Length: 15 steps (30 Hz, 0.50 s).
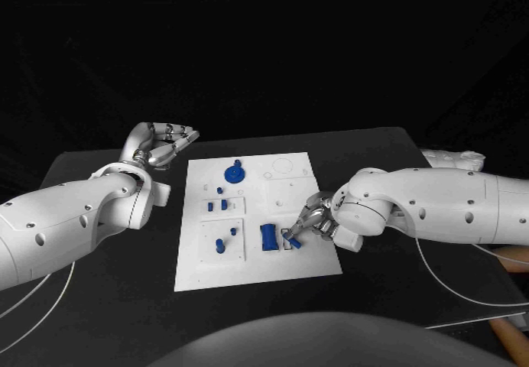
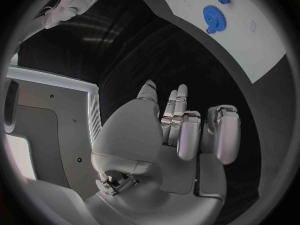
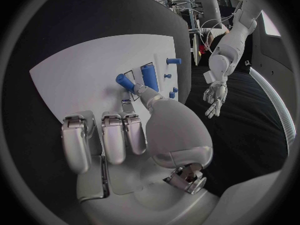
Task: Assemble the parts on the task board
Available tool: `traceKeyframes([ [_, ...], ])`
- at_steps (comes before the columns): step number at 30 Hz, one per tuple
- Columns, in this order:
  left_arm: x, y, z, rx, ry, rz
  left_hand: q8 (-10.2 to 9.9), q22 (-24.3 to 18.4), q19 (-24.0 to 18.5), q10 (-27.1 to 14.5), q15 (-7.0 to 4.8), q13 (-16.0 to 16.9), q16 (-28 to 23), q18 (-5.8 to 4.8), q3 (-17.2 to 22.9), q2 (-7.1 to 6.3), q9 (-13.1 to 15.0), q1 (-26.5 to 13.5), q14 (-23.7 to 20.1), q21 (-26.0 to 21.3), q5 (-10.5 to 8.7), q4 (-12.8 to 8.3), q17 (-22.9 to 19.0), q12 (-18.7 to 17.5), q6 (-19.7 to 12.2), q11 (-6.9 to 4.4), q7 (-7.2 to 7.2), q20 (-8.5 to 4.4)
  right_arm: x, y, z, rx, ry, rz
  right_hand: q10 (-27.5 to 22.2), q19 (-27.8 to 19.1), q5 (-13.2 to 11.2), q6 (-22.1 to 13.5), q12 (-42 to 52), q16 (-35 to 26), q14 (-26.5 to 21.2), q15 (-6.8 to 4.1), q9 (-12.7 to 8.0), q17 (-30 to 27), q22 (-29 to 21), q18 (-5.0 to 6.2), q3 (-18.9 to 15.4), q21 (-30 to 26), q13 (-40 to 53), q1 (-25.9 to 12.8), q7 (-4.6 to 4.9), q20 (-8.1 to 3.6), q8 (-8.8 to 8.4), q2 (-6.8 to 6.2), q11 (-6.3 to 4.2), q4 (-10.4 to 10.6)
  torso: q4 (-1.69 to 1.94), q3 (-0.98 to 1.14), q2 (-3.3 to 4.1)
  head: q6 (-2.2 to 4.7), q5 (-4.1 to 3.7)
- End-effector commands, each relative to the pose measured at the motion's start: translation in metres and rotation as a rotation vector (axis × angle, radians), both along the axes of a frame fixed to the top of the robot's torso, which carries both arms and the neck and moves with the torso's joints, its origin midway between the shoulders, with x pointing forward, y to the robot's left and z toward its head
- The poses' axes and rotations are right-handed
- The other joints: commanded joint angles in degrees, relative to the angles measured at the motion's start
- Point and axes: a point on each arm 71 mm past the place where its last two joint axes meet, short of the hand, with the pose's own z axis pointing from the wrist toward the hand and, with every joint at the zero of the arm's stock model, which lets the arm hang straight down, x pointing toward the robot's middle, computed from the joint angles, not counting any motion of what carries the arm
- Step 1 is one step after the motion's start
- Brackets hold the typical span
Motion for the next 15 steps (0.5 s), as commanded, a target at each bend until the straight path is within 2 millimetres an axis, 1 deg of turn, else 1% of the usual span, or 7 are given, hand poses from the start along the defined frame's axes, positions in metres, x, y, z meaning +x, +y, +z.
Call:
traceKeyframes([
  [1, -0.0003, -0.0027, 0.0006, -0.002, -0.001, -0.018, 0.3, 14.0, 3.6, 0.2, 0.17, 0.1, -0.1, -0.49, -0.4, 0.51, 0.1, 0.2, 4.8, -0.4, 0.38, 0.0, 12.3, 0.1, 0.4, -0.26, -0.15, 0.25, -0.0001, 0.0009, -0.0002, 0.000, -0.001, -0.004, 6.0, 6.1, -0.4, 0.3, 0.2, 0.2, 6.0, 0.38, -0.1, 15.1, 15.1, -0.38, 0.0, 0.3, 15.1, -0.7, 0.34, 0.16, -0.31, 0.17, 0.38, 0.4, 0.03, 0.00, 0.00, 0.00, -0.01],
  [5, -0.0003, -0.0027, 0.0006, -0.002, -0.001, -0.018, 0.3, 14.0, 3.6, 0.2, 0.17, 0.1, -0.1, -0.49, -0.4, 0.51, 0.1, 0.2, 4.8, -0.4, 0.38, 0.0, 12.3, 0.1, 0.4, -0.26, -0.15, 0.25, -0.0004, 0.0005, -0.0005, -0.007, 0.003, -0.005, 6.0, 6.1, -0.6, 1.1, 0.2, 0.2, 6.0, 0.35, -0.2, 15.1, 15.1, -0.38, -0.1, 0.3, 15.1, -0.6, 0.06, 0.19, -0.06, 0.33, 0.20, 0.5, -0.03, 0.02, -0.02, 0.00, 0.00],
  [12, -0.0002, -0.0022, 0.0005, -0.001, -0.001, -0.017, 0.3, 14.0, 3.6, 0.2, 0.17, 0.1, -0.1, -0.49, -0.4, 0.51, 0.1, 0.2, 4.8, -0.4, 0.38, 0.0, 12.3, 0.1, 0.4, -0.26, -0.15, 0.25, -0.0015, -0.0003, -0.0004, -0.012, 0.008, -0.003, 6.0, 6.1, -0.7, 2.9, 0.2, 0.2, 6.0, -0.03, -0.2, 15.1, 15.1, -0.38, -0.4, 0.3, 15.1, -0.2, -0.69, 0.01, 0.49, 0.33, -0.44, 0.6, 0.00, 0.02, 0.01, 0.00, -0.09],
  [15, -0.0002, -0.0019, 0.0005, -0.001, 0.000, -0.016, 0.3, 14.0, 3.6, 0.2, 0.17, 0.1, -0.1, -0.49, -0.4, 0.51, 0.1, 0.2, 4.8, -0.4, 0.38, 0.0, 12.3, 0.1, 0.4, -0.26, -0.15, 0.25, -0.0013, -0.0008, -0.0003, -0.011, 0.005, -0.007, 6.0, 6.1, -1.4, 3.3, 0.2, 0.2, 6.0, -0.19, -0.3, 15.1, 15.1, -0.38, -0.7, 0.3, 15.1, -0.5, -0.83, -0.13, 0.49, 0.25, -0.61, 0.9, 0.01, 0.01, -0.01, 0.00, -0.07],
])
